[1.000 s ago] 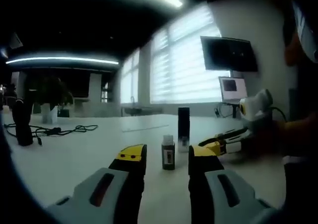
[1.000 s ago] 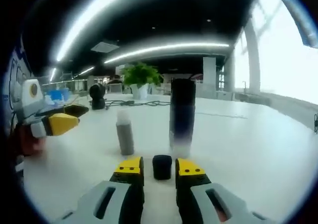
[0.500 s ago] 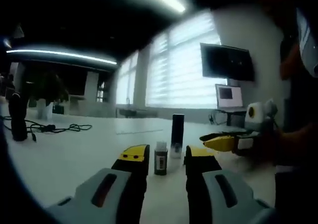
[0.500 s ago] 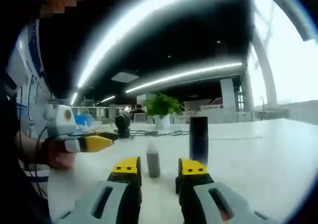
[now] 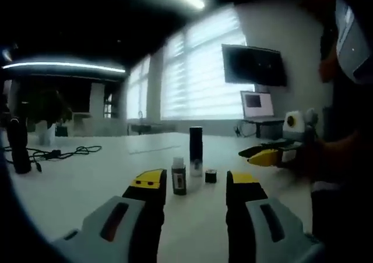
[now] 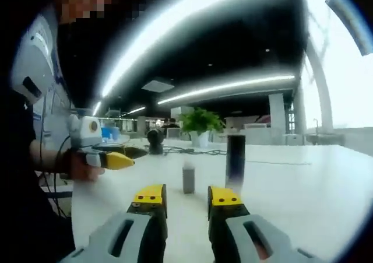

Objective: Pick up cosmetic bottle twist off cap place on table pick up cap screw tight cap place on table

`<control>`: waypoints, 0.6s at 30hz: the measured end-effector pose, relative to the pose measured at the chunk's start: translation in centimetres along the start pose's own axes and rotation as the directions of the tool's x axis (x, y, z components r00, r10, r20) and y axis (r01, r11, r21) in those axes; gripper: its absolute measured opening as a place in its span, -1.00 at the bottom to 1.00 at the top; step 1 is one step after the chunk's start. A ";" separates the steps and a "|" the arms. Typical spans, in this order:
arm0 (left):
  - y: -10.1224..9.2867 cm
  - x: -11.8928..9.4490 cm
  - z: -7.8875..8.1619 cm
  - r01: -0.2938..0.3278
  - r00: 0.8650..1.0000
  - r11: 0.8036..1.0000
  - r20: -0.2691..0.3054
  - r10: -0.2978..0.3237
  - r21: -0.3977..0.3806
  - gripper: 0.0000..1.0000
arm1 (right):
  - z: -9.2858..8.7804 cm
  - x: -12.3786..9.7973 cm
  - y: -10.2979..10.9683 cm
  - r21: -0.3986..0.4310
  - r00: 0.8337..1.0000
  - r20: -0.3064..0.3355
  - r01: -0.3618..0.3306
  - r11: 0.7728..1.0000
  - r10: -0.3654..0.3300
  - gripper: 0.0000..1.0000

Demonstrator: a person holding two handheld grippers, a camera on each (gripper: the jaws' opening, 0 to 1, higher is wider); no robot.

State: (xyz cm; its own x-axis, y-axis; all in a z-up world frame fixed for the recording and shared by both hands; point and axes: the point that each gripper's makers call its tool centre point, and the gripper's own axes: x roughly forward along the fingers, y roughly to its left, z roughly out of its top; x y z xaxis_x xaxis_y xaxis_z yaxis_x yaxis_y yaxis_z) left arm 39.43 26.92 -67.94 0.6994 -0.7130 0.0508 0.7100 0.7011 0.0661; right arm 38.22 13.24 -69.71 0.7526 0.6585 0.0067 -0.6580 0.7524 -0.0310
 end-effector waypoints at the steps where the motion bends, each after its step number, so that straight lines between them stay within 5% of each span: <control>1: 0.2 -0.1 -0.2 -0.014 1.000 1.000 -0.004 0.014 0.019 -0.43 | 0.1 -0.1 0.4 0.004 1.000 0.007 -0.022 1.000 0.022 -0.58; 5: -0.2 -0.4 -0.2 -0.007 1.000 0.999 0.012 0.007 0.037 -0.43 | 0.2 0.3 1.0 0.002 0.998 0.019 -0.055 0.998 0.055 -0.58; 8: 0.2 -0.2 -1.1 -0.022 0.999 0.999 -0.035 0.023 0.039 -0.43 | -0.1 0.3 1.0 -0.012 0.999 0.005 -0.052 0.999 0.052 -0.59; 18: 1.5 -0.2 0.4 -0.075 0.997 0.997 0.035 0.075 -0.009 -0.47 | -0.1 0.3 0.4 0.004 0.999 0.011 -0.030 1.000 0.030 -0.62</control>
State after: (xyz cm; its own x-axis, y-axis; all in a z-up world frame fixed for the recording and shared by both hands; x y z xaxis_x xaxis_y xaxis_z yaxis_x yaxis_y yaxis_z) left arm 40.32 28.17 -67.49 0.7476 -0.6580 0.0904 0.6561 0.7528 0.0532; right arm 38.15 13.77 -69.79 0.7320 0.6811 0.0166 -0.6806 0.7321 -0.0276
